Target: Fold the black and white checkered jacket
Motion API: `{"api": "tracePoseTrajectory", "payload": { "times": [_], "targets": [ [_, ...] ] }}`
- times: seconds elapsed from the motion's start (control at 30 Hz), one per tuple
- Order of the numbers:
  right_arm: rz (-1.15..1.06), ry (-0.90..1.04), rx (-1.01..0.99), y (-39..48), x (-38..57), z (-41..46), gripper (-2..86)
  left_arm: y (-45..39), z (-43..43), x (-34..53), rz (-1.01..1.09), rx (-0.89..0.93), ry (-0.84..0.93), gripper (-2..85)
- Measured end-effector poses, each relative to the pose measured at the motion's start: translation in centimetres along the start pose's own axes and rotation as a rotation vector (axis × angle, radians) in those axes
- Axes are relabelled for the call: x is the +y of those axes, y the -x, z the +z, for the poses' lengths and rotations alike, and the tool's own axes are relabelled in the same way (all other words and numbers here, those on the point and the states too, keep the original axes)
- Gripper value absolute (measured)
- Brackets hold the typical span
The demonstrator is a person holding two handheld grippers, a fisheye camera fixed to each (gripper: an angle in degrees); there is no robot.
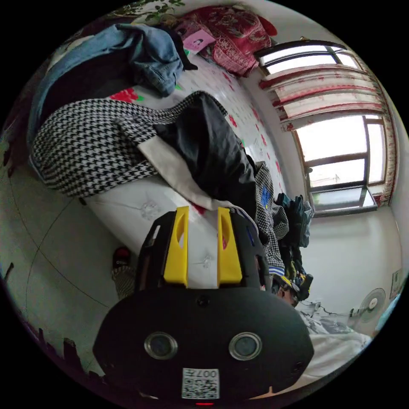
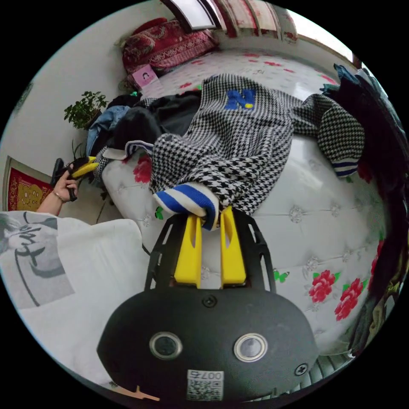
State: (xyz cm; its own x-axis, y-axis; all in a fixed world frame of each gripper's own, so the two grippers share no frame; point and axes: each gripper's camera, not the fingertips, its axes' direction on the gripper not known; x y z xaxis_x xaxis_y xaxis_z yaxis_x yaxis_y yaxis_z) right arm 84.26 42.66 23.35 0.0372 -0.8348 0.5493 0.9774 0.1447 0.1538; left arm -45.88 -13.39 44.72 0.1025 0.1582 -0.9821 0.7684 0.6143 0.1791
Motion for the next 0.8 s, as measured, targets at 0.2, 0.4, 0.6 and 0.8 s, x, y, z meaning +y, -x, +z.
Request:
{"api": "tracePoseTrajectory", "payload": {
  "times": [0.2, 0.4, 0.6, 0.8],
  "targets": [
    [0.078, -0.109, -0.033, -2.3, 2.6, -5.5, 10.1, 1.3, 6.5, -5.6, -0.127, -0.03, 0.123, 11.4],
    [0.16, -0.042, -0.1, -4.3, 1.2, -4.0, 9.6, 1.1, 8.1, -7.8, -0.142, -0.115, 0.132, -0.3],
    [0.168, -0.011, -0.029, -6.1, 0.4, -4.8, 8.8, -2.2, 0.3, -1.8, 0.107, -0.008, -0.035, -0.9],
    [0.261, -0.002, -0.048, -9.7, 0.6, -6.2, 10.3, 0.3, -5.4, 6.5, 0.056, -0.103, -0.031, -1.0]
  ]
}}
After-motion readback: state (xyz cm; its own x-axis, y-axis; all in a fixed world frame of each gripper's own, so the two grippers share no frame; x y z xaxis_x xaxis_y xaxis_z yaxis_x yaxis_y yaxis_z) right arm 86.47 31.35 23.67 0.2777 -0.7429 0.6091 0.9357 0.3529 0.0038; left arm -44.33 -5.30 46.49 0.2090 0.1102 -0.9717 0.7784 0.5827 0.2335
